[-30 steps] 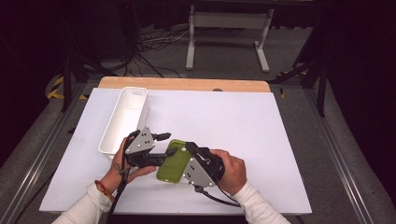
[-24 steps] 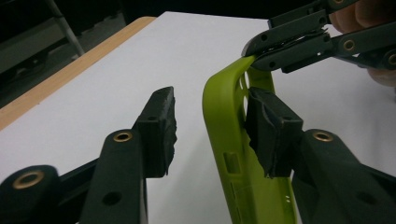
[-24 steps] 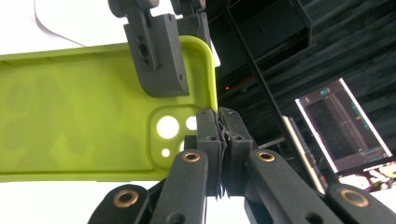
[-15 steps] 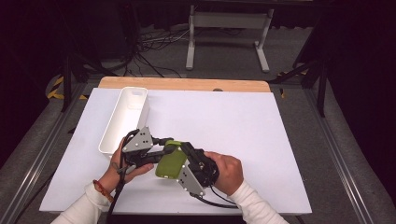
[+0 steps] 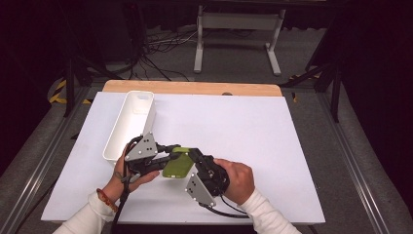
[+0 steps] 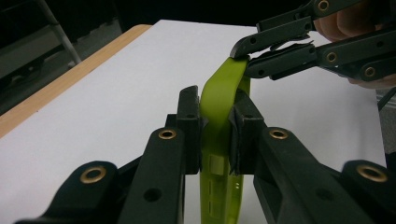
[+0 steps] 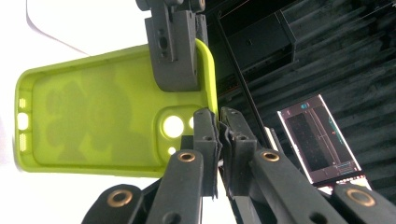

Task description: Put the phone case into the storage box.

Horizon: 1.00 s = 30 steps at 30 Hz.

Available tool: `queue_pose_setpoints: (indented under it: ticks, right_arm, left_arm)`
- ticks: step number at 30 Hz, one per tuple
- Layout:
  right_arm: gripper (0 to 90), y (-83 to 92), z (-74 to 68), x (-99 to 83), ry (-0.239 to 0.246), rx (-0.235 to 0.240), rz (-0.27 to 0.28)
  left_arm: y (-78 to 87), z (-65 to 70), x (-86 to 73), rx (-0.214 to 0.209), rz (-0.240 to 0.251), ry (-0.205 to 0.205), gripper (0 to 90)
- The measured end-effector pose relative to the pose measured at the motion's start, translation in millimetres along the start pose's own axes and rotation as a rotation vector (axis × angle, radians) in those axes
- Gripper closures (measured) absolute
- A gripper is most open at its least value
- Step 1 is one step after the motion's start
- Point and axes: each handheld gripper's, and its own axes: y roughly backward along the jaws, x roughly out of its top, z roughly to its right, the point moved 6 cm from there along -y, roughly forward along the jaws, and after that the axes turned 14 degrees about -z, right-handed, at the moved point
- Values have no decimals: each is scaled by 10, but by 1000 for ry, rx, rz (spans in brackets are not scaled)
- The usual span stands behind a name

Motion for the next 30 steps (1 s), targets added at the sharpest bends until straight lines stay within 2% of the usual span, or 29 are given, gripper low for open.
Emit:
queue_pose_setpoints:
  ticks: [4, 6, 8, 13, 19, 23, 25, 30]
  right_arm:
    - [811, 2, 9, 4, -38, 20, 8]
    - [775, 14, 27, 11, -65, 11, 25]
    - [747, 20, 45, 8, -100, 30, 32]
    - [697, 29, 75, -14, -145, 52, 44]
    - [604, 34, 141, -103, -251, 111, 58]
    - [522, -2, 178, -182, -341, 193, 69]
    - [496, -19, 189, -216, -394, 231, 75]
    - [418, -71, 163, -292, -431, 255, 49]
  left_arm:
    - [9, -11, -5, 11, 3, 1, 778]
    - [13, -25, -14, 6, 11, 15, 778]
    - [19, -35, -19, 6, 12, 15, 778]
    - [53, -37, -14, 7, 38, 24, 778]
    - [106, -55, -20, 22, 75, 28, 778]
    - [125, -67, -26, 19, 95, 29, 778]
    - [138, -69, -32, 12, 105, 44, 778]
    - [181, -104, -46, 8, 114, 47, 778]
